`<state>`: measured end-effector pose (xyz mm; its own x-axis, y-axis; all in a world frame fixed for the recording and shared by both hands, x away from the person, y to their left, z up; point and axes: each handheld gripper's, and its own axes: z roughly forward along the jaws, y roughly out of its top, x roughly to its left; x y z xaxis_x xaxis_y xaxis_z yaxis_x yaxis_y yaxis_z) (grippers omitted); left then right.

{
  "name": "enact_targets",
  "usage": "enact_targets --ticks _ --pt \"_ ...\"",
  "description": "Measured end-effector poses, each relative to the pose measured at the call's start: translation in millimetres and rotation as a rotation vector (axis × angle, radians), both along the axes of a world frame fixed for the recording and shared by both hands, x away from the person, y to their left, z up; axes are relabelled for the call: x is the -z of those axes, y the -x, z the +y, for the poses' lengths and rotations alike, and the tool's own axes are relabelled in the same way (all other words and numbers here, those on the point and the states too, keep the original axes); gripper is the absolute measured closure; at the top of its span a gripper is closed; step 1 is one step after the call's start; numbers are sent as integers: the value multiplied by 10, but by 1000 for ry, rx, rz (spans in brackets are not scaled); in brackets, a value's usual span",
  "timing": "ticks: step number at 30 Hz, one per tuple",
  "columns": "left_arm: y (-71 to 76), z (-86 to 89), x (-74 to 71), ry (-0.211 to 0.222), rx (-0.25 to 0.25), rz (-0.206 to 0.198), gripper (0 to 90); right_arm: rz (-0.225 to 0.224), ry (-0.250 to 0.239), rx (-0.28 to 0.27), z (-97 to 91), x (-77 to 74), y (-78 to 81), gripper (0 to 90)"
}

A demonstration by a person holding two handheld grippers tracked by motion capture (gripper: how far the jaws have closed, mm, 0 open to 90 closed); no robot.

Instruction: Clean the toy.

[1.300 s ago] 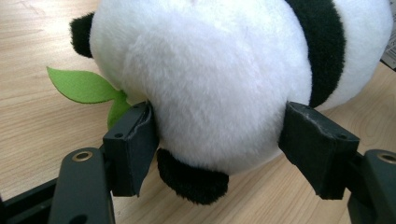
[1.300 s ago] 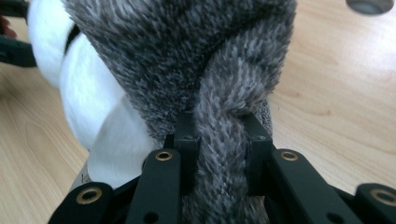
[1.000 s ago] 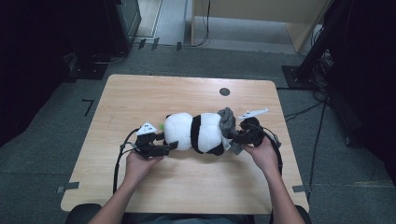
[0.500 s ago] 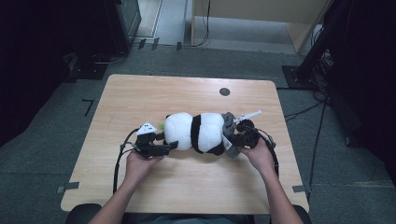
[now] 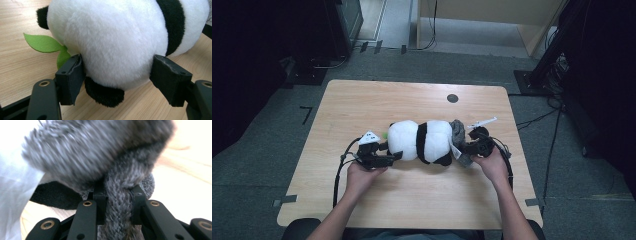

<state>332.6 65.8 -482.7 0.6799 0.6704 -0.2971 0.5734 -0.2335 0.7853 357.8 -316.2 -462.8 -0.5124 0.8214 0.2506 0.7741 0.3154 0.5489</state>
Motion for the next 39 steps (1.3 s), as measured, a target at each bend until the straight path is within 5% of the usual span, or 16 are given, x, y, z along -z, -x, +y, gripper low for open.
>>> enact_targets --ticks 10,19,28,39 --pt "1 0 -1 5 -1 -1 294 -146 -98 83 -223 -392 112 749" --pt "12 -4 1 16 -10 -9 302 -254 -100 0 41 -864 258 750" --pt "18 -8 -8 16 -10 -17 342 -237 -91 -117 518 -1012 292 748" --pt "30 -15 -1 28 -24 -30 366 -205 -82 -261 1052 -969 122 745"
